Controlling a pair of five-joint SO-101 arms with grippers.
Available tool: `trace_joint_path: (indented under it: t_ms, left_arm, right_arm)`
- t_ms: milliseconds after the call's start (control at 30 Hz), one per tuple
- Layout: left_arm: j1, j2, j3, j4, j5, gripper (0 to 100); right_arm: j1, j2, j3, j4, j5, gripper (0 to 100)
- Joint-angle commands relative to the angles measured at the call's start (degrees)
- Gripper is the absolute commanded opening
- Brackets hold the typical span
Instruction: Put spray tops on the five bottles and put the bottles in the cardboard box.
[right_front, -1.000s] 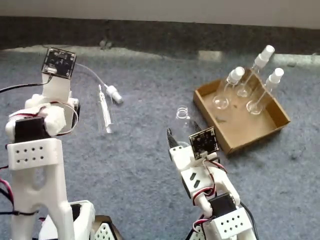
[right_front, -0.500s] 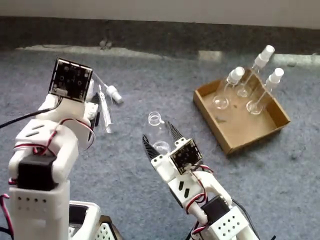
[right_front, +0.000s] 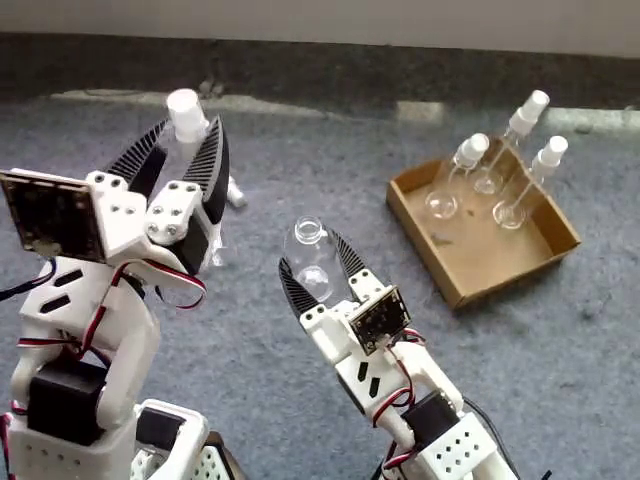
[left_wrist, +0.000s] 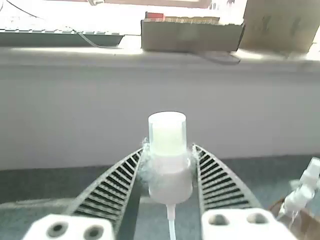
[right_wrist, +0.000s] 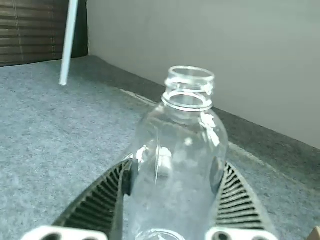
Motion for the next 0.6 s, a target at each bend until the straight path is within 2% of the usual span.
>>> trace_joint_path:
  t_ms: [0,167,300,567]
  left_arm:
    - [1.45,-0.84,0.13,-14.95,6.86,0]
    - [8.13,-1.19,5.14,-22.77,12.48,0]
    - [14.11,-0.84,8.13,-27.60,12.31,0]
    - [14.81,-1.19,14.11,-29.36,12.31,0]
  right_arm:
    - [-0.40,-0.92,9.54,1.10,0.18,12.5]
    - [-0.48,-0.92,9.54,2.15,0.18,12.5]
    - [-0.31,-0.57,9.54,2.24,0.18,12.5]
    - [-0.22,-0.75,9.54,2.24,0.44,12.5]
